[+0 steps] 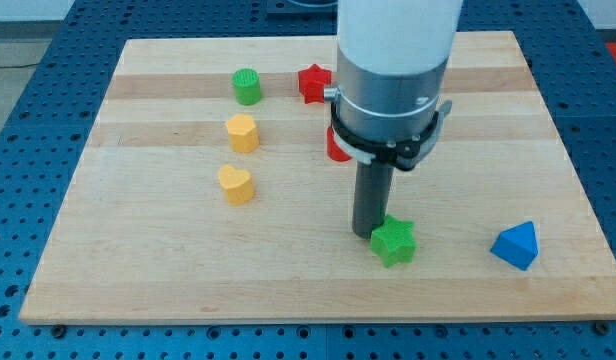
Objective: Push the green star into the blue triangle
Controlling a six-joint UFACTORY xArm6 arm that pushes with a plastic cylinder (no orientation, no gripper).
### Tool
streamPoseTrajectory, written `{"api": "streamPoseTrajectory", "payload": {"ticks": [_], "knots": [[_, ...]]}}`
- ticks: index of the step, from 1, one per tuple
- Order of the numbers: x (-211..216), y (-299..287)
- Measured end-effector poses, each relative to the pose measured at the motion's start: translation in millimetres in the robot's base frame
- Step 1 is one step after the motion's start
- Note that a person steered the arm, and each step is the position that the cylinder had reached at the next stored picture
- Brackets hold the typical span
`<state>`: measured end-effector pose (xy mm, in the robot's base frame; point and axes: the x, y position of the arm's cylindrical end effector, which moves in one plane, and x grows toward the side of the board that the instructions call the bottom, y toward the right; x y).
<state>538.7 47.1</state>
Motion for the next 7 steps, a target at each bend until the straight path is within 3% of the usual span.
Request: {"api": "streamPoseTrajectory", "payload": {"ticks": [3, 7], "knots": [[45.9, 10.3], [36.0, 86.5]]}}
